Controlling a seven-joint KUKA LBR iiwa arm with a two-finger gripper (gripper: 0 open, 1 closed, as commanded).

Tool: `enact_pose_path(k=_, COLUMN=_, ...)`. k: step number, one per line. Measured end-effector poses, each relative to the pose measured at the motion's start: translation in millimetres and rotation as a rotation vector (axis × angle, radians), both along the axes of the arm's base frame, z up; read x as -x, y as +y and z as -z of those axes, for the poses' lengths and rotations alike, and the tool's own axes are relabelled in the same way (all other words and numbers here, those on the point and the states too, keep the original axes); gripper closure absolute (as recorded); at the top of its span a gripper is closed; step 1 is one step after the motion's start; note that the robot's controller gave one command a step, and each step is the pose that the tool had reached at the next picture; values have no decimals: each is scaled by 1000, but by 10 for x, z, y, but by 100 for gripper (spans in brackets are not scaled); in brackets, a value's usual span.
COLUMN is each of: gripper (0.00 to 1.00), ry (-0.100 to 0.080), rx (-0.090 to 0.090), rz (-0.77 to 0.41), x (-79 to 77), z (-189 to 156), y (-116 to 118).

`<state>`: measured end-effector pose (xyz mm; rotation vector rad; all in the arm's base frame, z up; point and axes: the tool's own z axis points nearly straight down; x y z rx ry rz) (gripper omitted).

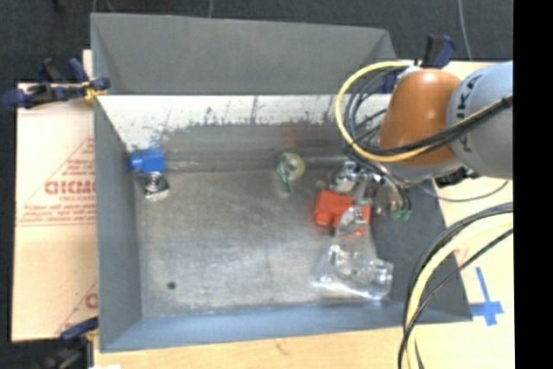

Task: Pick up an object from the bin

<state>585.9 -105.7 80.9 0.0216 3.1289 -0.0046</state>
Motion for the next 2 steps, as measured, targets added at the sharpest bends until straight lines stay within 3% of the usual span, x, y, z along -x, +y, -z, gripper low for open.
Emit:
enact_pose_path(k=1, gripper=100, ry=0, rx=1, rz=-28, x=-150, z=-1049, y=60)
enact_pose_path(k=2, gripper=100, ry=-1, rx=0, rz=-47, x=-297, z=-2191, y=328)
